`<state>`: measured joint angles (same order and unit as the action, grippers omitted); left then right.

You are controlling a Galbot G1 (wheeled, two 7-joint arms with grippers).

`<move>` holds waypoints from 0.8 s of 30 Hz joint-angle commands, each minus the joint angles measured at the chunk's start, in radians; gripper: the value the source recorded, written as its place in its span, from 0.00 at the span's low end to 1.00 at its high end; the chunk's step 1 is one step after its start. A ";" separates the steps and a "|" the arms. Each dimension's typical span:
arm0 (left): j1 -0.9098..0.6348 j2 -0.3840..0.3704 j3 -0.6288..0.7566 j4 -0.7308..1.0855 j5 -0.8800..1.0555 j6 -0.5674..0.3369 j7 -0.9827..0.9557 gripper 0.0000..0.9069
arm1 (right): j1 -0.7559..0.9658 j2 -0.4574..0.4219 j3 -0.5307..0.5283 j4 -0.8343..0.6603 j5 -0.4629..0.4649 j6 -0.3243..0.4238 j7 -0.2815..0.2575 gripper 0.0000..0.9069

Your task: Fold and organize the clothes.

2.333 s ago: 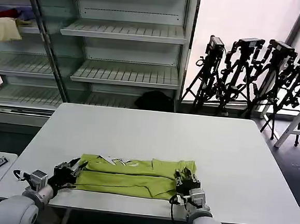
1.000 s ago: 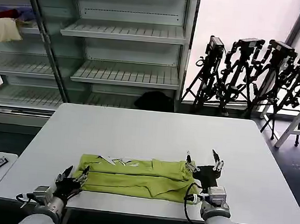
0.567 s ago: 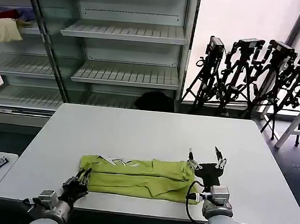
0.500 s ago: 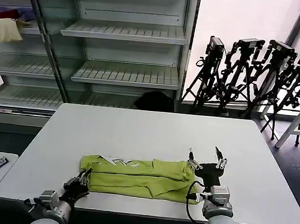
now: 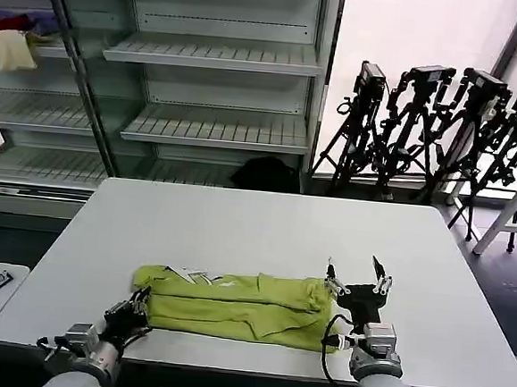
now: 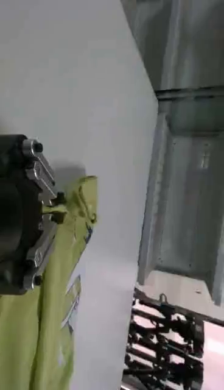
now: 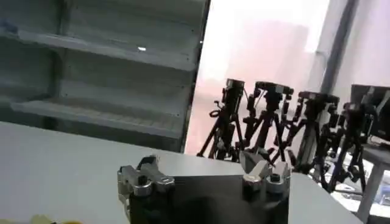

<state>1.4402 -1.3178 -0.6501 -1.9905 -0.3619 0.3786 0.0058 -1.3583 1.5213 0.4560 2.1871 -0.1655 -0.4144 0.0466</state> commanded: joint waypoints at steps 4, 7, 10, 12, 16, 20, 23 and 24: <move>-0.021 0.238 -0.263 0.056 0.126 -0.063 0.148 0.00 | -0.001 -0.003 0.015 -0.026 0.005 0.018 0.001 1.00; -0.018 0.314 -0.312 0.076 0.126 -0.063 0.175 0.00 | -0.003 -0.004 0.020 -0.038 0.005 0.026 0.003 1.00; -0.008 0.362 -0.328 0.049 0.120 -0.050 0.196 0.00 | -0.007 -0.004 0.021 -0.050 0.005 0.037 0.005 1.00; -0.002 0.365 -0.322 -0.006 0.092 -0.018 0.207 0.00 | -0.009 -0.004 0.021 -0.055 0.005 0.042 0.006 1.00; -0.022 0.321 -0.216 -0.199 0.035 0.099 0.196 0.00 | -0.011 -0.004 0.019 -0.067 0.005 0.053 0.012 1.00; -0.058 0.259 0.010 -0.321 0.059 0.180 0.149 0.00 | -0.018 -0.004 0.032 -0.067 0.008 0.057 0.011 1.00; -0.083 0.221 0.189 -0.331 0.141 0.196 0.125 0.00 | -0.029 -0.005 0.048 -0.066 0.010 0.062 0.009 1.00; -0.088 0.206 0.227 -0.319 0.146 0.195 0.124 0.00 | -0.030 -0.004 0.048 -0.066 0.010 0.063 0.009 1.00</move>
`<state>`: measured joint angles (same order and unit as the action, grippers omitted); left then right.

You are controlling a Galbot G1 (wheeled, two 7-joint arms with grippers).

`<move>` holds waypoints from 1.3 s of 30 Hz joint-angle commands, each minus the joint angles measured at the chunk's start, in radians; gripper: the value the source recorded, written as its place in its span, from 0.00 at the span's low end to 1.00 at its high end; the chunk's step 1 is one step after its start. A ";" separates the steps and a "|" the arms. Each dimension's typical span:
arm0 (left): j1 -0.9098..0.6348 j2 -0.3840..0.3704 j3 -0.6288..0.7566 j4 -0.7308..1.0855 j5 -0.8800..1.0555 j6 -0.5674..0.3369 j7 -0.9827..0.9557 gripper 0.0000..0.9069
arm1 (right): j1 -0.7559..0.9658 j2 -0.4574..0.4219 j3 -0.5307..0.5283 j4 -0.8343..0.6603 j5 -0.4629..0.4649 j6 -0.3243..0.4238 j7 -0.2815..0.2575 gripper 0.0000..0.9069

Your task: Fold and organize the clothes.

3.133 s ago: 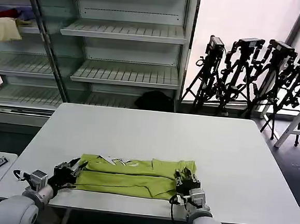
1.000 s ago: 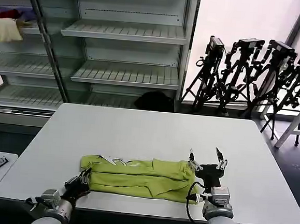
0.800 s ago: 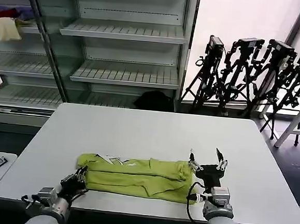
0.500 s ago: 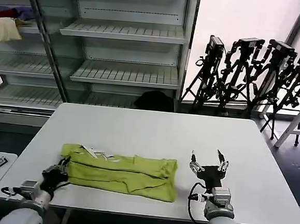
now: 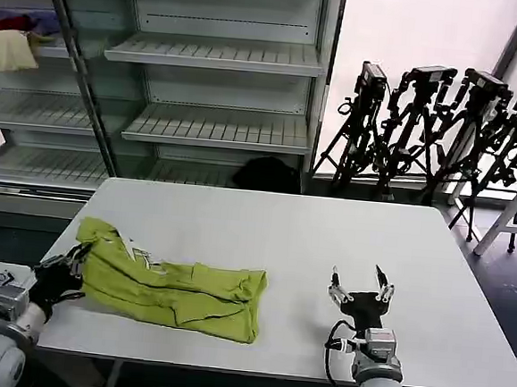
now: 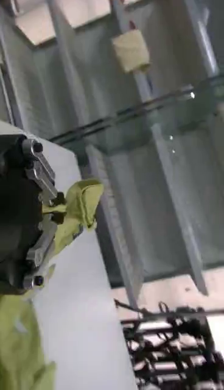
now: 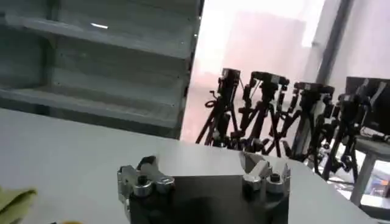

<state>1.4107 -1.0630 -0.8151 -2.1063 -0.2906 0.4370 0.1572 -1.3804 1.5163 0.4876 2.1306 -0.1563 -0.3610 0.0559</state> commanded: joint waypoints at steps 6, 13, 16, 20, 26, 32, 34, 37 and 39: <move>-0.071 -0.129 0.565 -0.103 0.164 0.139 -0.049 0.00 | -0.044 0.002 0.053 -0.005 0.005 0.030 -0.008 1.00; -0.109 -0.160 0.622 -0.058 0.150 0.140 -0.079 0.00 | -0.056 0.002 0.064 -0.007 0.006 0.039 -0.011 1.00; -0.125 -0.167 0.633 -0.046 0.134 0.140 -0.088 0.00 | -0.054 0.003 0.057 -0.011 0.005 0.039 -0.009 1.00; -0.138 -0.174 0.644 -0.029 0.125 0.141 -0.101 0.00 | -0.048 0.003 0.044 -0.019 0.003 0.042 -0.004 1.00; -0.148 -0.184 0.656 -0.010 0.116 0.142 -0.110 0.01 | -0.036 0.004 0.034 -0.028 0.001 0.040 0.000 1.00; -0.149 -0.199 0.677 0.010 0.129 0.142 -0.112 0.02 | -0.021 0.004 0.028 -0.034 0.000 0.038 0.001 1.00; -0.153 -0.207 0.685 0.024 0.134 0.142 -0.113 0.02 | -0.017 0.003 0.024 -0.035 0.001 0.038 0.000 1.00; -0.164 -0.223 0.697 0.051 0.137 0.142 -0.125 0.02 | -0.007 0.004 0.016 -0.036 0.001 0.039 -0.005 1.00; -0.175 -0.238 0.702 0.071 0.136 0.142 -0.135 0.03 | 0.004 0.003 0.009 -0.039 -0.001 0.036 -0.004 1.00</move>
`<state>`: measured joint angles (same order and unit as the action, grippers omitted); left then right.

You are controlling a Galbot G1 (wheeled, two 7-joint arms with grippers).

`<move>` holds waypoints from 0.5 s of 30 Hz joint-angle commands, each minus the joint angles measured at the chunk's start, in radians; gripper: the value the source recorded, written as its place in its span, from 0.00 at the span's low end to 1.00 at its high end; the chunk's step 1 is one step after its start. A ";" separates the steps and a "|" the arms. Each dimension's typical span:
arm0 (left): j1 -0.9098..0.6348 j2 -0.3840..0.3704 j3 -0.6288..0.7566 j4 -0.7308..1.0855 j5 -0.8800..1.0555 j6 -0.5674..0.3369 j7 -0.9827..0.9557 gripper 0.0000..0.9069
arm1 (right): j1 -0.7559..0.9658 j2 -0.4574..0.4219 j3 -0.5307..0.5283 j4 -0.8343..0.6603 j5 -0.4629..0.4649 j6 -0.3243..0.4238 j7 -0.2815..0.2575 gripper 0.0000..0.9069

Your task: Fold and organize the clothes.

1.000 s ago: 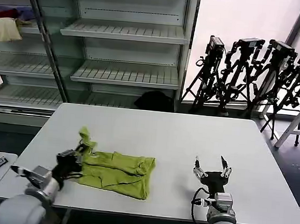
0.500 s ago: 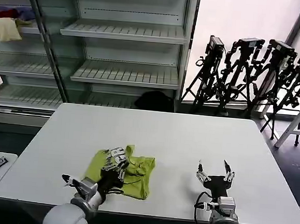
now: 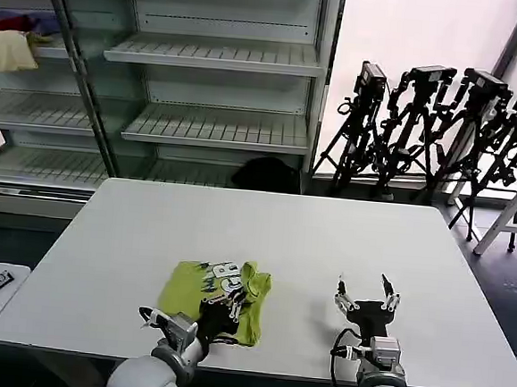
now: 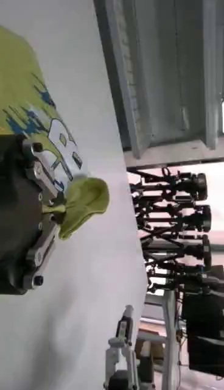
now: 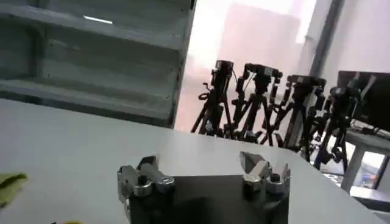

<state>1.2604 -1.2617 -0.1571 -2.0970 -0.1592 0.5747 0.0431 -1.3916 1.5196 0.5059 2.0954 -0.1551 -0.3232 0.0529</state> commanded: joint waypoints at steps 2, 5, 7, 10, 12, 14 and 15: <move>-0.033 -0.051 0.050 0.073 0.004 0.005 -0.035 0.07 | 0.022 0.000 -0.012 -0.004 -0.004 -0.005 0.001 1.00; -0.032 -0.061 0.060 0.082 0.007 0.005 -0.036 1.00 | 0.026 0.001 -0.013 -0.003 -0.005 -0.010 0.000 1.00; -0.031 -0.065 0.065 0.081 0.006 0.005 -0.036 1.00 | 0.027 0.000 -0.014 -0.003 -0.005 -0.011 0.000 1.00; -0.035 -0.068 0.071 0.072 -0.004 0.004 -0.035 1.00 | 0.025 0.000 -0.015 -0.002 -0.005 -0.011 -0.002 1.00; -0.040 -0.067 0.074 0.054 -0.026 0.004 -0.033 1.00 | 0.025 0.000 -0.017 -0.003 -0.005 -0.011 -0.002 1.00; -0.050 -0.065 0.075 0.031 -0.059 0.004 -0.031 1.00 | 0.025 0.001 -0.021 -0.003 -0.007 -0.011 -0.001 1.00; -0.058 -0.065 0.072 0.024 -0.073 0.004 -0.029 1.00 | 0.025 0.001 -0.023 -0.004 -0.008 -0.011 0.000 1.00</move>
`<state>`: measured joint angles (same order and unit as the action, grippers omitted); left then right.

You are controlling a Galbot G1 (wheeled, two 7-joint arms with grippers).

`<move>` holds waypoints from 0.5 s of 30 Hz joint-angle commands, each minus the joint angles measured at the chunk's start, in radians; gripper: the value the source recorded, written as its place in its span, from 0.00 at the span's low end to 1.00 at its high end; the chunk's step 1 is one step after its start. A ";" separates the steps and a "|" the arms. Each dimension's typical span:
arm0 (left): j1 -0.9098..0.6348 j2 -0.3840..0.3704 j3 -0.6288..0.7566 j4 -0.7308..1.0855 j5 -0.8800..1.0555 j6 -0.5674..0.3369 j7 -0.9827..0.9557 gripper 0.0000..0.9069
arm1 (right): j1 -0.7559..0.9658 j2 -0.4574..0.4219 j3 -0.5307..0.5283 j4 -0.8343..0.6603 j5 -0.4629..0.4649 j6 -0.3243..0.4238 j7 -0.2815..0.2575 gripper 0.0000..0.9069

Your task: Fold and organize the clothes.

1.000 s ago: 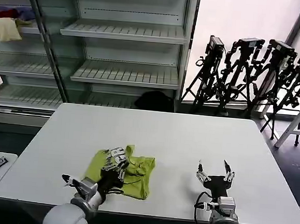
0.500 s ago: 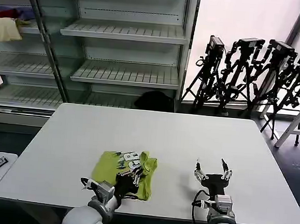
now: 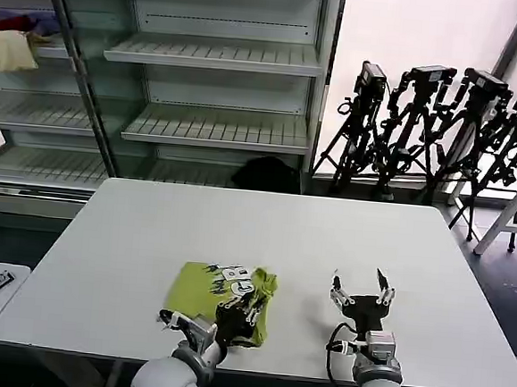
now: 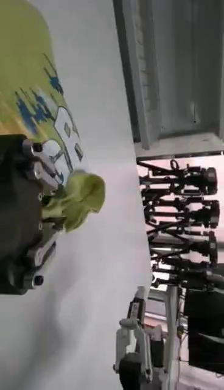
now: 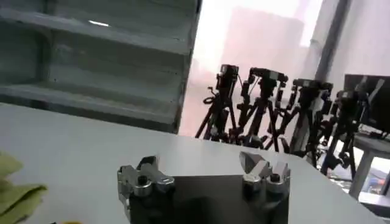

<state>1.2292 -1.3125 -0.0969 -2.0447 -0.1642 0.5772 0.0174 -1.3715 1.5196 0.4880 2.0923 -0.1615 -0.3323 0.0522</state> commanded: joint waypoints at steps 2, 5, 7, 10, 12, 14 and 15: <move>-0.041 -0.013 -0.001 -0.047 -0.103 0.002 -0.004 1.00 | 0.004 0.003 -0.008 0.000 -0.004 -0.002 0.000 1.00; -0.062 -0.003 -0.037 -0.071 -0.163 0.001 -0.005 1.00 | 0.004 0.004 -0.010 0.001 -0.006 -0.002 0.001 1.00; -0.069 0.006 -0.075 -0.083 -0.183 0.001 -0.005 1.00 | 0.002 0.003 -0.011 0.002 -0.006 -0.002 0.000 1.00; -0.074 0.037 -0.165 -0.097 -0.202 0.000 0.002 1.00 | 0.000 0.003 -0.011 0.001 -0.006 -0.002 -0.002 1.00; -0.062 0.063 -0.265 -0.101 -0.214 -0.001 0.006 1.00 | 0.000 0.002 -0.013 -0.001 -0.005 -0.001 -0.005 1.00; -0.043 0.077 -0.371 -0.097 -0.229 -0.007 0.024 1.00 | 0.001 0.004 -0.016 -0.005 -0.005 0.000 -0.008 1.00; -0.024 0.086 -0.405 -0.091 -0.243 -0.006 0.030 1.00 | 0.002 0.005 -0.019 -0.008 -0.004 0.000 -0.008 1.00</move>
<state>1.1813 -1.2834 -0.1969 -2.1138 -0.3029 0.5757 0.0227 -1.3718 1.5232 0.4730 2.0884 -0.1673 -0.3333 0.0460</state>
